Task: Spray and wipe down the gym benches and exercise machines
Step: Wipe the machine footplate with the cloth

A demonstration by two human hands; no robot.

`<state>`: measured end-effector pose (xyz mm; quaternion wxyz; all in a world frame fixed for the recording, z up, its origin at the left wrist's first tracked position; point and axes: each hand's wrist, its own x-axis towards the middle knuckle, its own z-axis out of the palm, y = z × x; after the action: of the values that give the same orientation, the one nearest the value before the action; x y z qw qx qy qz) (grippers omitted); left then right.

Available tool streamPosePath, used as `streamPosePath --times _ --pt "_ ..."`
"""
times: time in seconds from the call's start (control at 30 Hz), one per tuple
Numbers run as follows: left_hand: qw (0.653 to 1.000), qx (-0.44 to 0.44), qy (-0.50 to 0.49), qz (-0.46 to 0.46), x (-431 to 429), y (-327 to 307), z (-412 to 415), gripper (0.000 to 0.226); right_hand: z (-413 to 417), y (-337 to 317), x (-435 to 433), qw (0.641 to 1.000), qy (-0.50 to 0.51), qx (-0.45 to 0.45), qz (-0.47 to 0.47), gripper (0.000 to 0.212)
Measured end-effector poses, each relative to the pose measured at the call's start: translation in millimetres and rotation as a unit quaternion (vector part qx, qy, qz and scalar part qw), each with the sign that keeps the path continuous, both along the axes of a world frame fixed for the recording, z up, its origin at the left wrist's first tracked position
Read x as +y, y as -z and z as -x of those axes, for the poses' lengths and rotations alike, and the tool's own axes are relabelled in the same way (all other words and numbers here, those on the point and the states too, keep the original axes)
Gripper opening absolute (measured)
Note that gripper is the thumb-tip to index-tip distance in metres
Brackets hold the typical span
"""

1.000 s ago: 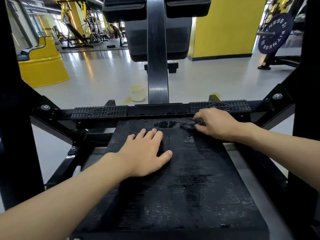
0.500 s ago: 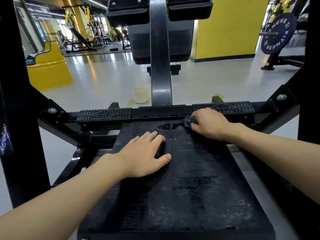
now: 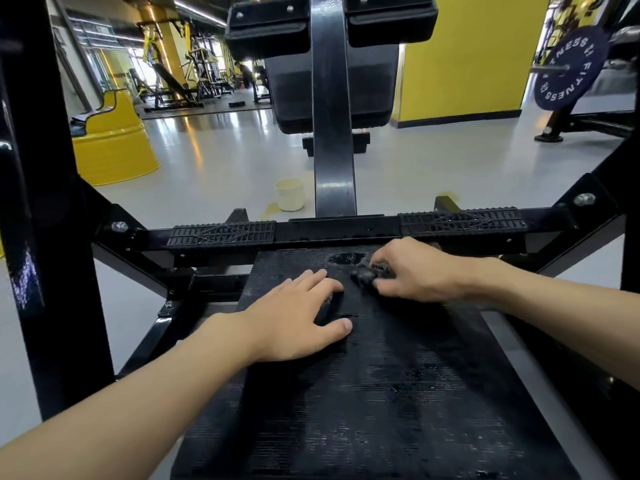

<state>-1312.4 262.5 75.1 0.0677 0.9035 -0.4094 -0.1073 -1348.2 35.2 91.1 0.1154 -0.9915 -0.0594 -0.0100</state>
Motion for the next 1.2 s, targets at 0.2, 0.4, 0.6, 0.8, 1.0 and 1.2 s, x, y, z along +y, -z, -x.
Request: streamPosePath --times 0.2,0.4,0.6,0.8,1.0,1.2 --pt "1.0 0.021 0.001 0.009 2.0 -3.8 0.3 0.064 -24.4 5.4 -16.7 0.989 0.105 -0.091 0.053 0.016" --pt "0.999 -0.021 -0.028 -0.024 11.9 -2.6 -2.6 0.085 -8.8 1.7 16.5 1.0 -0.026 -0.007 -0.004 0.016" --pt "0.999 -0.007 -0.028 -0.022 17.7 -7.7 -3.0 0.085 -34.0 7.5 -5.3 0.991 0.089 -0.09 0.043 0.02" --pt "1.0 -0.007 -0.027 -0.008 28.2 -2.8 -2.7 0.086 -11.3 3.3 21.1 0.999 -0.033 0.008 -0.034 0.017" --pt "0.998 -0.036 -0.042 0.021 43.1 3.6 -3.5 0.088 -37.9 6.5 6.7 0.991 0.082 -0.096 0.046 0.019" --pt "0.994 -0.009 -0.071 0.08 53.0 11.3 -2.9 0.086 -13.9 6.0 30.7 0.998 -0.051 0.0 -0.039 0.015"
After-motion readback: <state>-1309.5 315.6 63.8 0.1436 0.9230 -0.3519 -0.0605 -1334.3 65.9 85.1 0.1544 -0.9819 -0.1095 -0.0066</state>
